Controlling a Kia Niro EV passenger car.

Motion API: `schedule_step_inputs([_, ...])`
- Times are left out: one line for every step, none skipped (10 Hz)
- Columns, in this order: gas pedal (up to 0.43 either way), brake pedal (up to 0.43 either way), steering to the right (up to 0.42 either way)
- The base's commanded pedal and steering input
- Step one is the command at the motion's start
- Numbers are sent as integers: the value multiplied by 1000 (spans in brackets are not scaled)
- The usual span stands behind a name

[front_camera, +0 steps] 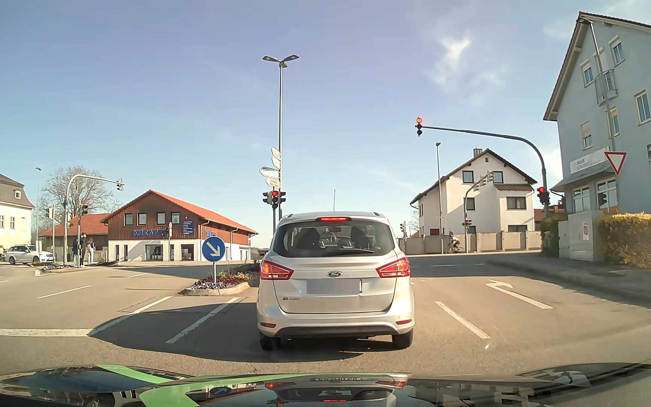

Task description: Follow the waypoints while adhering to traffic rules and regulations

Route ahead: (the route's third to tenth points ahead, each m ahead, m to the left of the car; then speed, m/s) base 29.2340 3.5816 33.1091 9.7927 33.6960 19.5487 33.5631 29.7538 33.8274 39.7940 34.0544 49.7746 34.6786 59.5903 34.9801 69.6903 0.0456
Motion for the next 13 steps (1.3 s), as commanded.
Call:
schedule_step_inputs([0,280,2])
schedule_step_inputs([0,280,3])
schedule_step_inputs([0,280,3])
schedule_step_inputs([0,280,2])
schedule_step_inputs([0,280,2])
schedule_step_inputs([0,280,3])
schedule_step_inputs([0,280,3])
schedule_step_inputs([0,280,2])
schedule_step_inputs([0,280,3])
schedule_step_inputs([0,280,3])
schedule_step_inputs([0,280,3])
schedule_step_inputs([0,287,2])
schedule_step_inputs([0,280,2])
